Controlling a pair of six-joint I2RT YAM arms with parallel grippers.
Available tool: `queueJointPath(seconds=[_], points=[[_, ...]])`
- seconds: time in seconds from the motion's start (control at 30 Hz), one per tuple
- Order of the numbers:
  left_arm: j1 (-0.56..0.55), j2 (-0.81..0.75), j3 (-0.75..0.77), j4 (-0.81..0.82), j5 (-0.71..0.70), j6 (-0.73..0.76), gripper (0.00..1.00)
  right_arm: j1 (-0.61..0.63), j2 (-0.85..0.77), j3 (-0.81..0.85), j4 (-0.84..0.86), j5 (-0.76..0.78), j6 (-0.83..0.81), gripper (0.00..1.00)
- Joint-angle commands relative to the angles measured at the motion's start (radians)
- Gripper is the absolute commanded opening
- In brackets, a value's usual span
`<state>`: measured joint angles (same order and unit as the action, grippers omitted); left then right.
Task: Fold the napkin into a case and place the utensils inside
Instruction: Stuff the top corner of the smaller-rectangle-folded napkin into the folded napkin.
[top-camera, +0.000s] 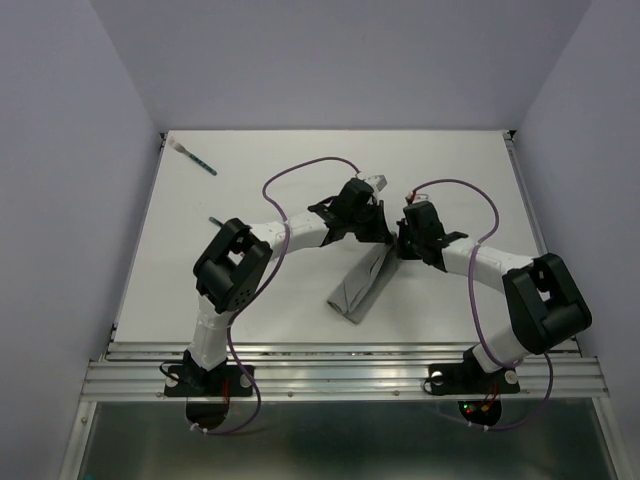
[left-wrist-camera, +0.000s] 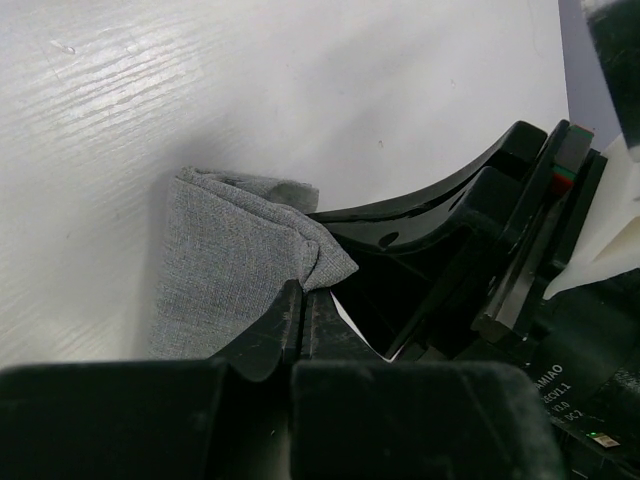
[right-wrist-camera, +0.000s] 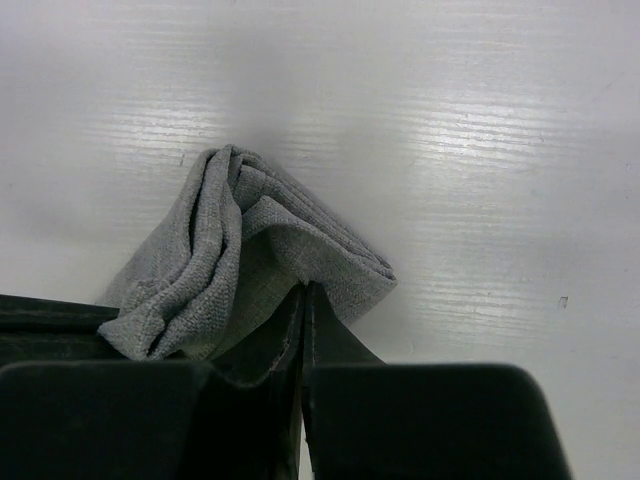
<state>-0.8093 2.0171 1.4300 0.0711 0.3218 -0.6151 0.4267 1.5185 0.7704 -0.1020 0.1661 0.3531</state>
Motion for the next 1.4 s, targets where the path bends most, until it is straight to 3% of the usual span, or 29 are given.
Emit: queueJointPath(seconds=[0.0, 0.83, 1.37], points=[[0.001, -0.004, -0.014, 0.036, 0.039, 0.0, 0.0, 0.007, -0.043, -0.005, 0.054, 0.021, 0.03, 0.01], [-0.001, 0.121, 0.003, -0.025, 0.102, 0.06, 0.0, 0.007, -0.096, -0.037, 0.122, 0.001, 0.107, 0.01], [-0.013, 0.172, 0.058, -0.025, 0.077, 0.023, 0.0, 0.007, -0.089, -0.036, 0.151, -0.129, 0.115, 0.01]])
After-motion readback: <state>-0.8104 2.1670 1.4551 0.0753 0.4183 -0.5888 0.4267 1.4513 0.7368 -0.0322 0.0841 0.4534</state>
